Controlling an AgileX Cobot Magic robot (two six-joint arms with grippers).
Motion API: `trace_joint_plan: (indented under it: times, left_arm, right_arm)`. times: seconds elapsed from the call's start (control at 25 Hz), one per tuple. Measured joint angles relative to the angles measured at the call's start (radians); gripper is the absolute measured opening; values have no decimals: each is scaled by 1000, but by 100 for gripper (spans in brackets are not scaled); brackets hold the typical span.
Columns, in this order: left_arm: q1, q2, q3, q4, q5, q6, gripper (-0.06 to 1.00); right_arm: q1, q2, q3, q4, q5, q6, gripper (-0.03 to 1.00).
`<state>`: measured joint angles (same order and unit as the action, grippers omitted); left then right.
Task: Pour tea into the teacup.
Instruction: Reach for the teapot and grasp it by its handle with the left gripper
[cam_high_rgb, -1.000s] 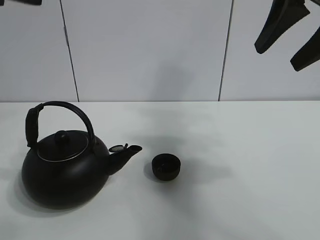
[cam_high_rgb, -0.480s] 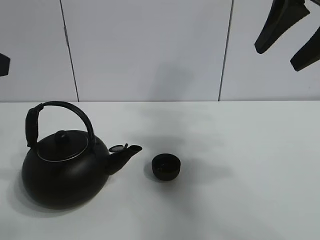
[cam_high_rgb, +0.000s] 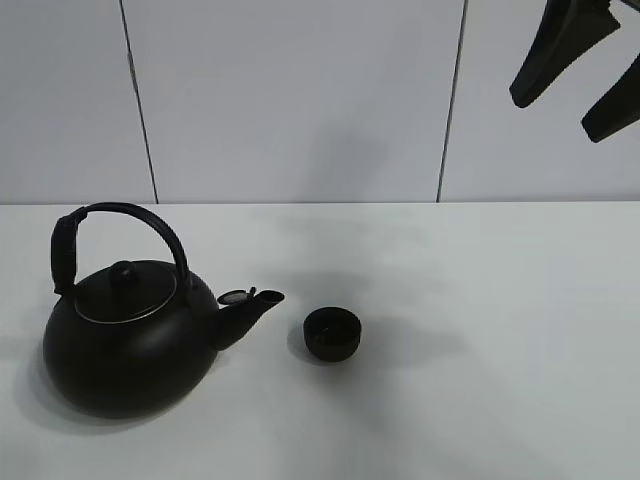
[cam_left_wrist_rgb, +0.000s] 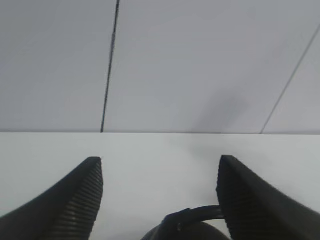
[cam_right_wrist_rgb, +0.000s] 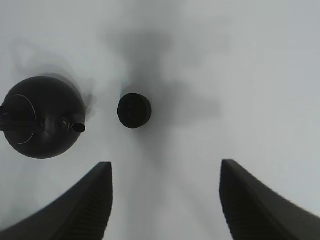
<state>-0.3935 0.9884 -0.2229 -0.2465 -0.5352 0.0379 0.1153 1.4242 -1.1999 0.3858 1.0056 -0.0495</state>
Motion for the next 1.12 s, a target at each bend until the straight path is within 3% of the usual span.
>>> trace_joint_plan:
  times: [0.12,0.44,0.72,0.92,1.12]
  left_arm:
    - [0,16,75,156,-143,-139,48]
    - [0,272,93,293,-260,-173,48]
    - [0,507,93,305,-448,32,48]
    - [0,647,85,284,-581,66,48]
    - [0,745,73,233,-599,65,48]
  right_arm:
    - [0,0,0,0,-1,0,43]
    - [0,0,0,0,-1,0,43]
    - [0,0,0,0,-1,0,43]
    - [0,0,0,0,-1,0,43]
    - [0,0,0,0,-1,0,43]
